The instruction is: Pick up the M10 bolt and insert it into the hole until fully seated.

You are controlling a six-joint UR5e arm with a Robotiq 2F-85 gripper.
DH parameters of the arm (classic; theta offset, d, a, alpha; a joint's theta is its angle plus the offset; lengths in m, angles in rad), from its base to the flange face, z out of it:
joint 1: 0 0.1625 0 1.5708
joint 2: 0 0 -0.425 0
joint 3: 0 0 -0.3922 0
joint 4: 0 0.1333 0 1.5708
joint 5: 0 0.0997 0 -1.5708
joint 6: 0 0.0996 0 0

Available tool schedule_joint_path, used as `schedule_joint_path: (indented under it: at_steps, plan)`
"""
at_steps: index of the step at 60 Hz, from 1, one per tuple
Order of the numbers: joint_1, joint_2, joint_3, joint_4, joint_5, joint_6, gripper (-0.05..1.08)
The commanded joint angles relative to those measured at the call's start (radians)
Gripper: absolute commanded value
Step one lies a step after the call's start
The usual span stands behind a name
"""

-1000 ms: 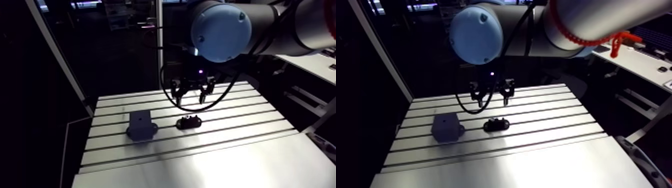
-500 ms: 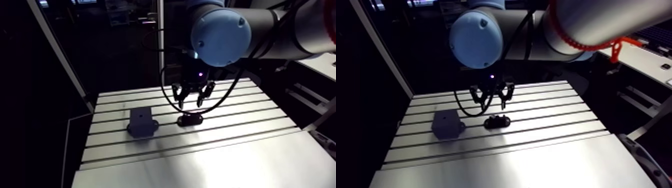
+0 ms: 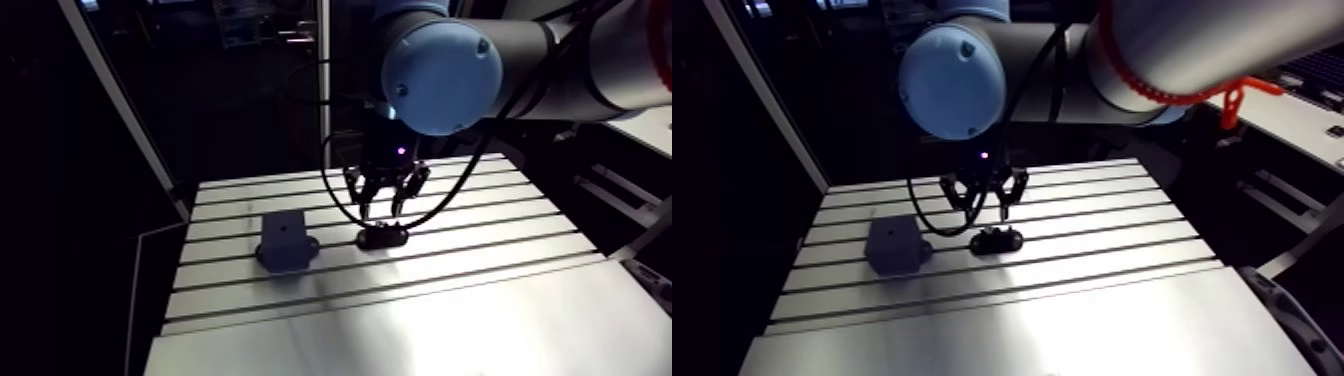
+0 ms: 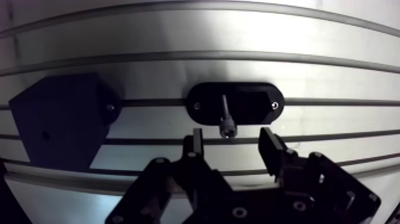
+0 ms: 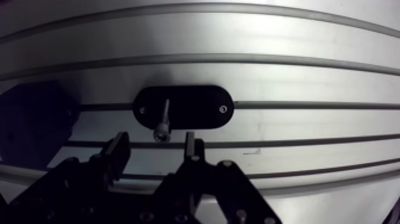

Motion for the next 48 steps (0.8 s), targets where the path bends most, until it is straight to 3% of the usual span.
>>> schedule_joint_path:
  at_steps: [1, 48]
  plan:
    - [0.001, 0.008, -0.001, -0.002, 0.000, 0.000, 0.43]
    - [0.009, 0.029, 0.008, -0.039, -0.003, -0.001, 0.46]
